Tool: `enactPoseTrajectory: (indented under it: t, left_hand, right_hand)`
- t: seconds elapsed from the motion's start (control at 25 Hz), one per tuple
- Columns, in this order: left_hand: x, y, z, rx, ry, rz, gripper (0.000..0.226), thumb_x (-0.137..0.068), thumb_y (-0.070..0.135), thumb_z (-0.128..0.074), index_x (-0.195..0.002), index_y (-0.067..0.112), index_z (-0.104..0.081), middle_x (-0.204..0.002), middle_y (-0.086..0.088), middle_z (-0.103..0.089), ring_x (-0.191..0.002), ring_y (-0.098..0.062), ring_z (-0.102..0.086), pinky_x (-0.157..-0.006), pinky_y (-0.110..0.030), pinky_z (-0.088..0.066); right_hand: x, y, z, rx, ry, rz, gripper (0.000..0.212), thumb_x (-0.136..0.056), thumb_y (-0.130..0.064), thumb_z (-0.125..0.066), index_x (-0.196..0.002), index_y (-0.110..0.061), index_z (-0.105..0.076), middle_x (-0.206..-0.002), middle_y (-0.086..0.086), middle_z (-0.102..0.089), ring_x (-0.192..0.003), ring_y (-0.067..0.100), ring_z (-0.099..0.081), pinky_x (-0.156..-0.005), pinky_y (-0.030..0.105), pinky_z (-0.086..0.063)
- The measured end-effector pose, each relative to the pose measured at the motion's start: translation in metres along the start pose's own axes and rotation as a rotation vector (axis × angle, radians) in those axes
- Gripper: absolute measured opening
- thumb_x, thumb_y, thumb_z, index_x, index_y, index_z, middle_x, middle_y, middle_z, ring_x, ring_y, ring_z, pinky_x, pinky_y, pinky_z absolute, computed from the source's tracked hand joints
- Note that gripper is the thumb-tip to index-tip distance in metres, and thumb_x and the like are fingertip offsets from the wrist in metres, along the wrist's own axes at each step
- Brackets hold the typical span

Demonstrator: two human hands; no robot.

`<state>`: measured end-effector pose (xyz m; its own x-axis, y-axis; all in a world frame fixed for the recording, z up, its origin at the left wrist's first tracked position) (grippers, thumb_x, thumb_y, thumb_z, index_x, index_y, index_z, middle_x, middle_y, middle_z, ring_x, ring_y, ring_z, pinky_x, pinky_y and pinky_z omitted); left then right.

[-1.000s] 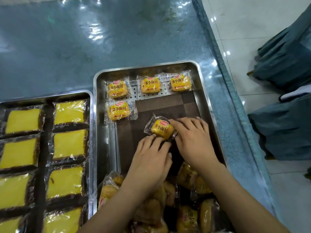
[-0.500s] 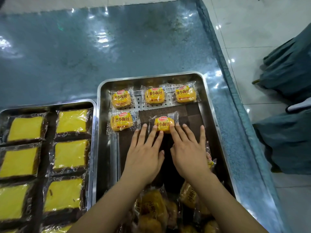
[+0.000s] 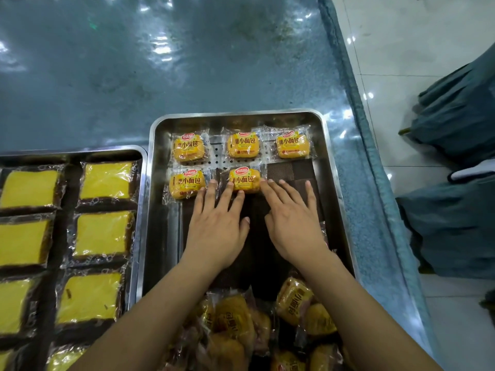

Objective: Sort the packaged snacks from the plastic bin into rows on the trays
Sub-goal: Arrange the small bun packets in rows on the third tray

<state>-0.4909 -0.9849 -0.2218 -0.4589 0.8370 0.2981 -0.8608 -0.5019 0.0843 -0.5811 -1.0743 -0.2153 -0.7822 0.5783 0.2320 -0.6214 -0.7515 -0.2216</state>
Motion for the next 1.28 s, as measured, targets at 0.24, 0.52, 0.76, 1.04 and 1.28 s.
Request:
enactPoseTrajectory:
  t: [0.24,0.52,0.76,1.04,1.28]
  left_hand:
    - [0.031,0.058,0.009,0.091,-0.050,-0.185,0.056,-0.104,0.038,-0.028,-0.158,0.025,-0.021,-0.167,0.002,-0.015,-0.154,-0.029,0.003,-0.124,-0.047,0.004]
    - [0.053,0.106,-0.007,0.140,-0.174,-0.439,0.056,-0.106,0.031,-0.031,-0.159,0.031,-0.012,-0.167,0.010,-0.011,-0.154,-0.023,0.003,-0.124,-0.045,0.001]
    - [0.058,0.113,-0.022,0.151,-0.202,-0.456,0.055,-0.105,0.038,-0.028,-0.158,0.035,-0.013,-0.167,0.012,-0.008,-0.154,-0.023,0.003,-0.124,-0.047,-0.001]
    - [0.075,0.108,-0.022,0.065,-0.124,-0.328,0.060,-0.102,0.047,-0.017,-0.159,0.026,-0.021,-0.164,0.003,-0.024,-0.152,-0.030,-0.011,-0.123,-0.047,-0.006]
    - [0.067,0.111,-0.017,0.029,-0.095,-0.296,0.064,-0.104,0.053,-0.020,-0.160,0.021,-0.015,-0.161,-0.006,-0.027,-0.152,-0.031,-0.010,-0.124,-0.047,-0.004]
  right_hand:
    - [0.073,0.072,0.019,-0.056,0.163,-0.129,0.051,-0.096,-0.027,-0.043,-0.146,-0.026,-0.047,-0.143,-0.006,-0.056,-0.141,0.015,-0.039,-0.125,0.046,-0.012]
    - [0.138,0.080,0.027,-0.088,0.294,-0.106,0.041,-0.088,-0.024,-0.049,-0.126,-0.022,-0.066,-0.121,-0.003,-0.067,-0.119,0.022,-0.055,-0.116,0.048,-0.030]
    - [0.156,0.059,0.004,0.041,0.209,-0.159,0.042,-0.087,-0.033,-0.049,-0.120,-0.022,-0.071,-0.115,-0.004,-0.072,-0.116,0.023,-0.060,-0.113,0.049,-0.030]
    - [0.122,0.067,-0.014,0.134,0.112,-0.160,0.058,-0.095,-0.039,-0.033,-0.145,-0.018,-0.051,-0.150,0.003,-0.051,-0.145,0.025,-0.038,-0.121,0.060,-0.011]
    - [0.120,0.067,-0.013,0.136,0.135,-0.179,0.059,-0.092,-0.038,-0.036,-0.146,-0.019,-0.050,-0.147,0.001,-0.054,-0.142,0.023,-0.043,-0.122,0.055,-0.007]
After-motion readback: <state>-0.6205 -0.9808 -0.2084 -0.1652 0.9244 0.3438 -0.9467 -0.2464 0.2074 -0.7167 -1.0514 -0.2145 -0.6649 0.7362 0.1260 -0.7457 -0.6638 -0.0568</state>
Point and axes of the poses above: each hand's wrist, its own x-axis away from the middle knuckle, its own z-axis out of the back of the hand, y = z × x, the point moved 10 cm from there along -x, towards the middle knuckle
